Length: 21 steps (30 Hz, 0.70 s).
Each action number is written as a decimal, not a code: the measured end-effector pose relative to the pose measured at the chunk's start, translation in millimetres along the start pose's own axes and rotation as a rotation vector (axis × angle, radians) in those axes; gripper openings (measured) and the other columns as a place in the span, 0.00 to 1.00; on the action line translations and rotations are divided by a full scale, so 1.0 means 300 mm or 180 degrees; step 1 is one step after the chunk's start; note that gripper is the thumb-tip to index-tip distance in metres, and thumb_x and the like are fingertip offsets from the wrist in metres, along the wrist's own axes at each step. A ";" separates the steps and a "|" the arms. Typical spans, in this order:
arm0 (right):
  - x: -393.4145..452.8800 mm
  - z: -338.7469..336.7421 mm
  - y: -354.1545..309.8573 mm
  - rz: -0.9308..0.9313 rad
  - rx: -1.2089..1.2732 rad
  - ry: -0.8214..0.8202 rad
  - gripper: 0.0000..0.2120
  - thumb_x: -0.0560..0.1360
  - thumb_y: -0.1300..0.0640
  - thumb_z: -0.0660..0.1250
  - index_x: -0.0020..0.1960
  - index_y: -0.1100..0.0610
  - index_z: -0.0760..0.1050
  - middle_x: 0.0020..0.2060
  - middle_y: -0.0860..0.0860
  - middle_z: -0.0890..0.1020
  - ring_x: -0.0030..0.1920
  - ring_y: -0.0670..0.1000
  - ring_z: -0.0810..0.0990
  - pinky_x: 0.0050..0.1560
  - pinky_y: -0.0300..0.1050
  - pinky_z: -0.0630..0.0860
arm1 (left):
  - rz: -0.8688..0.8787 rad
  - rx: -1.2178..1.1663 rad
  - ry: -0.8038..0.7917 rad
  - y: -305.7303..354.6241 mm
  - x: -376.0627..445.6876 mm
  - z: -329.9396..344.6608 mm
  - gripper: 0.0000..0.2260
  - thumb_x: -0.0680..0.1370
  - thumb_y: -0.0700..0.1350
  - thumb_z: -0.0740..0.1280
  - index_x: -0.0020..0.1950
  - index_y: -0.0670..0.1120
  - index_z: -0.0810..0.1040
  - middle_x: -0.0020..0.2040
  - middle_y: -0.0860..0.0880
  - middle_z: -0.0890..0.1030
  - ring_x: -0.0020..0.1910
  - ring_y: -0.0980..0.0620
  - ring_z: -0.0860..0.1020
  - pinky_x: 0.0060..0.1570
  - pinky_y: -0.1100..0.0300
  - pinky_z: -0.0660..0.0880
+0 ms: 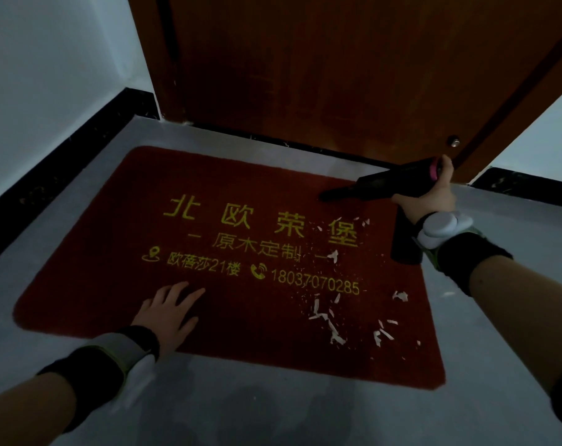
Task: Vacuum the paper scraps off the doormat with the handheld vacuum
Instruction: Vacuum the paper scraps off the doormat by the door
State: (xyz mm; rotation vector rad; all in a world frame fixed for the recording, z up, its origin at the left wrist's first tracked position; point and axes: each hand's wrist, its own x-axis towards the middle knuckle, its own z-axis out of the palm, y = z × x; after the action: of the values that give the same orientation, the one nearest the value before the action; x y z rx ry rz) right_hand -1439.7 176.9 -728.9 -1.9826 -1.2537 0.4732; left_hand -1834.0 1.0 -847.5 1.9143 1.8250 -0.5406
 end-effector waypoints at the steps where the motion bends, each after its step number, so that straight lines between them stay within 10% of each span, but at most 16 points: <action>1: 0.006 -0.008 0.003 -0.0053 -0.0070 -0.0062 0.49 0.67 0.59 0.75 0.76 0.43 0.47 0.68 0.56 0.72 0.63 0.60 0.74 0.57 0.50 0.73 | 0.0010 0.0014 -0.0004 -0.001 0.002 0.001 0.25 0.82 0.57 0.49 0.76 0.59 0.42 0.77 0.51 0.45 0.75 0.45 0.49 0.70 0.49 0.57; 21: -0.008 -0.130 0.053 -0.0977 -0.0600 -0.1400 0.50 0.64 0.67 0.76 0.76 0.47 0.52 0.66 0.56 0.69 0.64 0.58 0.70 0.55 0.45 0.68 | -0.0027 0.0094 -0.0215 0.013 -0.006 -0.033 0.25 0.82 0.57 0.49 0.77 0.58 0.43 0.77 0.50 0.45 0.75 0.45 0.50 0.70 0.48 0.59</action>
State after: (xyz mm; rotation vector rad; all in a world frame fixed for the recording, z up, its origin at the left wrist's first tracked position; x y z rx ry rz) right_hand -1406.2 155.7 -715.0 -1.8449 -1.9028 0.6796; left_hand -1830.4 4.9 -838.0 1.8850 1.7930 -0.6309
